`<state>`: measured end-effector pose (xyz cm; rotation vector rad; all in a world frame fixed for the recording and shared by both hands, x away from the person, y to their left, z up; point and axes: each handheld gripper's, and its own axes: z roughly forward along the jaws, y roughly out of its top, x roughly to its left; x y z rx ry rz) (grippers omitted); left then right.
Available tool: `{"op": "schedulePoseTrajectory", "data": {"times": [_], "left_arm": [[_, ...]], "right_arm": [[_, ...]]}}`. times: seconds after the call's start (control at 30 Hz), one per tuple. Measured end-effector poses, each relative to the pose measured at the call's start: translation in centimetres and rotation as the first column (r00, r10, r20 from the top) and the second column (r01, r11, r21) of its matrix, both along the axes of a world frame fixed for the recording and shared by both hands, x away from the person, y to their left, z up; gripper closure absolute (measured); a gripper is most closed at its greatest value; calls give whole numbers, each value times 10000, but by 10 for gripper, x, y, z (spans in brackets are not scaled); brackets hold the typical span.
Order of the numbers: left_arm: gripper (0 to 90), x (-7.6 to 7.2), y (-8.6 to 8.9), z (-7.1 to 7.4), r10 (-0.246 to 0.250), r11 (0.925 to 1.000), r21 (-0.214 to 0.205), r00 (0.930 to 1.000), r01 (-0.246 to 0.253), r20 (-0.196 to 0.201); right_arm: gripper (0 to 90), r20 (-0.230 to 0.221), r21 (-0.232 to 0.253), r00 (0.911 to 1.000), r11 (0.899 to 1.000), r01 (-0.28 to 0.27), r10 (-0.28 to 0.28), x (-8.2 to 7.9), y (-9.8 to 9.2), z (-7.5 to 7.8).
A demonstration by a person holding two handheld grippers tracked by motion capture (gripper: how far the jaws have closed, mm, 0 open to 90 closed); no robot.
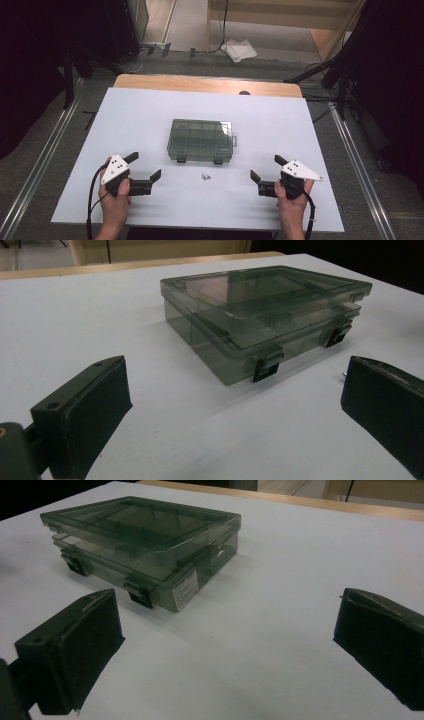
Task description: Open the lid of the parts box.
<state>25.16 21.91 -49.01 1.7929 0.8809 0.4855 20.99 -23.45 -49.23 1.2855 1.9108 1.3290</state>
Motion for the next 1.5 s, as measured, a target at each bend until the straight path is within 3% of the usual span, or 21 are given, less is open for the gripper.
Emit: {"op": "schedulePoseTrajectory", "data": {"times": [0.4, 0.5, 0.57, 0.67, 0.7, 0.73, 0.77, 0.8, 0.83, 0.87, 0.93, 0.97, 1.07, 1.13, 1.17, 1.23, 1.27, 1.37, 1.5], "left_arm": [[0, 10, -17, -1, -358, 9993, 41, 9991, 359, -231], [0, 13, -21, -2, -421, 9991, -52, 9987, 420, -285], [0, 14, -24, -2, -439, 9990, -50, 9985, 438, -311], [0, 17, -29, -4, -519, 9987, -12, 9978, 519, -417], [0, 17, -29, -4, -519, 9987, -12, 9978, 519, -417], [0, 19, -31, -5, -599, 9982, 19, 9972, 601, -446], [0, 19, -32, -6, -607, 9982, -15, 9971, 607, -461], [0, 19, -32, -6, -607, 9982, -15, 9971, 607, -461], [0, 20, -34, -6, -672, 9977, -54, 9965, 670, -495], [0, 20, -34, -6, -672, 9977, -54, 9965, 670, -495], [0, 22, -38, -7, -703, 9975, -21, 9961, 702, -533], [0, 22, -38, -7, -703, 9975, -21, 9961, 702, -533], [0, 23, -39, -6, -743, 9972, -60, 9959, 741, -514], [0, 23, -39, -5, -752, 9972, -63, 9959, 750, -512], [0, 24, -40, -5, -776, 9970, -41, 9955, 775, -536], [0, 23, -41, -5, -769, 9970, -56, 9955, 767, -558], [0, 23, -41, -5, -830, 9965, -32, 9950, 830, -564], [0, 23, -42, -5, -820, 9966, 22, 9950, 822, -570], [0, 22, -41, -4, -855, 9963, 12, 9945, 857, -613]], "right_arm": [[2, -60, 336, 9962, 9956, -869, 871, 14, 24, 2], [126, 144, 528, 9957, 9943, -922, 916, 17, 31, 4], [154, 90, 548, 9956, 9941, -935, 931, 17, 33, 4], [338, 56, 280, 9973, 9969, -733, 732, 21, 43, 2], [338, 56, 280, 9973, 9969, -733, 732, 21, 43, 2], [455, 102, 227, 9974, 9972, -712, 710, 22, 47, 1], [511, 85, 185, 9973, 9972, -726, 725, 22, 49, 1], [511, 85, 185, 9973, 9972, -726, 725, 22, 49, 1], [618, -28, 59, 9976, 9976, -690, 690, 25, 53, -1], [618, -28, 59, 9976, 9976, -690, 690, 25, 53, -1], [729, -482, 86, 9958, 9970, -771, 774, 30, 56, -5], [729, -482, 86, 9958, 9970, -771, 774, 30, 56, -5], [874, -796, 103, 9942, 9974, -717, 723, 33, 57, -11], [900, -918, 70, 9932, 9974, -714, 717, 33, 58, -13], [900, -1033, -228, 9912, 9961, -853, 825, 35, 61, -14], [900, -1109, -244, 9899, 9955, -916, 884, 35, 62, -15], [900, -1267, -488, 9881, 9944, -940, 872, 37, 65, -16], [900, -1517, -500, 9853, 9950, -865, 780, 41, 67, -18], [900, -1520, -421, 9855, 9957, -820, 748, 43, 66, -17]]}}
